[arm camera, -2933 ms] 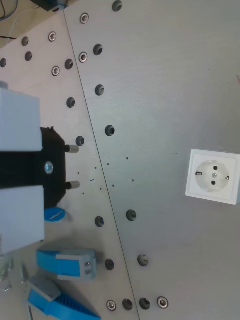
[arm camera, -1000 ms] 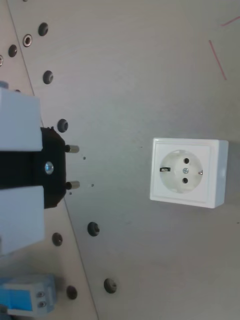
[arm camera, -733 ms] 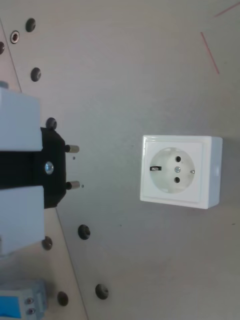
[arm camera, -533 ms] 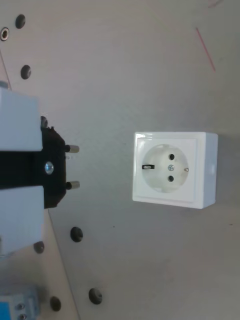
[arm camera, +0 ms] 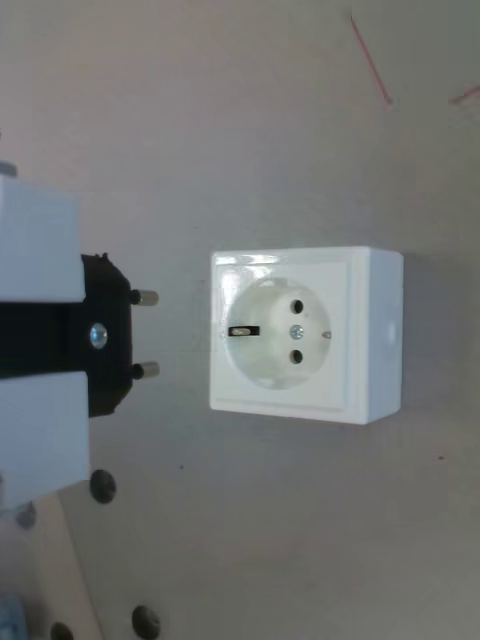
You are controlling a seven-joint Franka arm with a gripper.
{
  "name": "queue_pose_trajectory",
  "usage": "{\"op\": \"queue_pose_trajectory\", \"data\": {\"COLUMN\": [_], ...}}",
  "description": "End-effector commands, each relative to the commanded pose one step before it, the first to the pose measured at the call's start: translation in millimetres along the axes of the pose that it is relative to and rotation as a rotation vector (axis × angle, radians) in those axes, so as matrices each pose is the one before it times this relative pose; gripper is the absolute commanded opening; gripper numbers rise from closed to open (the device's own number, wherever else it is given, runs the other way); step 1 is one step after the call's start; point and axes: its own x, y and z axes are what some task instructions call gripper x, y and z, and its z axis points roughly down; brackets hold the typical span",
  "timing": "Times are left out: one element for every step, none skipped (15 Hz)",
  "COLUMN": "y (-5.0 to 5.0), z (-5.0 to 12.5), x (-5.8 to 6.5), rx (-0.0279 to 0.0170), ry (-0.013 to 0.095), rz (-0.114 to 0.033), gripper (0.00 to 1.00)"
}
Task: Move above the white socket
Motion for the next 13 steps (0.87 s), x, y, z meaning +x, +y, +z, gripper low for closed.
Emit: {"op": "queue_pose_trajectory", "data": {"y": [3.13,0.25,0.25,0.27,0.3,0.32,0.33,0.33,0.32,0.29,0.26,0.24,0.21], "z": [16.66,4.77,4.32,3.84,3.37,2.94,2.54,2.19,1.9,1.64,1.44,1.26,1.09], "x": [-2.15,-0.22,-0.25,-0.27,-0.28,-0.3,-0.3,-0.31,-0.33,-0.32,-0.3,-0.29,-0.29], "rx": [0.02458,0.00099,0.00121,0.0004,0.00076,0.00054,0.0009,0.00024,0.00063,0.00082,0.00079,0.00052,0.00043], "ry": [0.0973,0.0007,0.0018,-0.0013,0.001,0.0,0.001,-0.0008,0.0006,0.0011,0.0016,0.0007,0.0003], "rz": [0.0554,0.0015,-0.0012,-0.0005,-0.0002,-0.001,-0.0001,-0.0004,0.0002,0.0,-0.0002,-0.0003,-0.0005], "gripper": [0.0,0.0,0.0,0.0,0.0,0.0,0.0,0.0,0.0,0.0,0.0,0.0,0.0]}}
